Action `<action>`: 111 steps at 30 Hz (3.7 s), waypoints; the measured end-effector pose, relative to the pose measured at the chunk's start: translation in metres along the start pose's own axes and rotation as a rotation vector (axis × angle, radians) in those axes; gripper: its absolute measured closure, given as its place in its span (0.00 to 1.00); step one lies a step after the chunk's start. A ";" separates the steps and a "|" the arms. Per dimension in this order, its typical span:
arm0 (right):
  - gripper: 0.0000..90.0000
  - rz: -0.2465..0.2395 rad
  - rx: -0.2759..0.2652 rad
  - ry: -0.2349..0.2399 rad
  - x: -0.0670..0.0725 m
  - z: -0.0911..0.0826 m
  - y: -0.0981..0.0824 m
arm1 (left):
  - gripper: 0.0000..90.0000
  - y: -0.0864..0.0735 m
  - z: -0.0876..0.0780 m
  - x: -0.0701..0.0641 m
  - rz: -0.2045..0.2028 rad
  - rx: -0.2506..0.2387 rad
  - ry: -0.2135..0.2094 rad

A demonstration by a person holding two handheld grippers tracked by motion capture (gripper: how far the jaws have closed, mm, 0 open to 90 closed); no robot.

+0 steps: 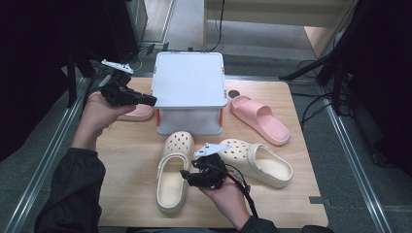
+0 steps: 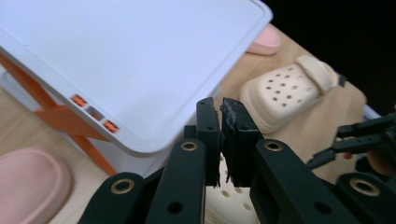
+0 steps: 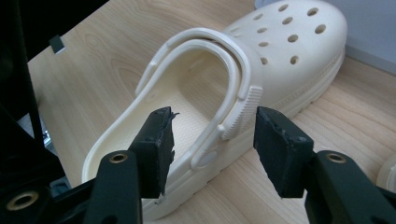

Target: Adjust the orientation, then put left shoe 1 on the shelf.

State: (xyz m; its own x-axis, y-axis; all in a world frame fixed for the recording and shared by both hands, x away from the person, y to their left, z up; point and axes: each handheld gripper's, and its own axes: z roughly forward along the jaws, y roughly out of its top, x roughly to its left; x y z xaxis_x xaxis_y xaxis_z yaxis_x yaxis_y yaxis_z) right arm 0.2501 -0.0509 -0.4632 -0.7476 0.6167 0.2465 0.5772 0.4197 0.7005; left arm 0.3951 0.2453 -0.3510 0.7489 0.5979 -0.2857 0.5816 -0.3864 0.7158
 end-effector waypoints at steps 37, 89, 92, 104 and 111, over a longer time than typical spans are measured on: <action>0.50 0.162 -0.034 -0.129 -0.004 0.054 -0.014 | 0.99 -0.002 0.028 0.032 0.018 0.031 0.006; 0.86 0.240 -0.137 -0.278 -0.085 0.066 0.080 | 0.99 -0.002 0.028 0.033 0.015 0.024 0.001; 0.86 0.236 -0.120 -0.280 -0.085 0.072 0.078 | 0.99 -0.003 0.028 0.033 0.019 0.025 0.003; 0.71 0.235 -0.122 -0.216 -0.088 0.065 0.066 | 1.00 -0.003 0.028 0.031 0.023 0.026 0.014; 0.70 0.175 -0.140 -0.202 -0.077 0.043 0.061 | 1.00 -0.002 0.028 0.031 0.021 0.025 0.015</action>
State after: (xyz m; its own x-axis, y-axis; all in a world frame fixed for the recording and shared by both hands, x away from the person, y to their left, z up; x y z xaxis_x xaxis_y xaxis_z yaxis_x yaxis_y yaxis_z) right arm 0.3572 -0.0444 -0.4681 -0.5519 0.7977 0.2431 0.6304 0.2082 0.7478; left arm 0.4260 0.2451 -0.3797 0.7561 0.6000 -0.2613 0.5739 -0.4160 0.7054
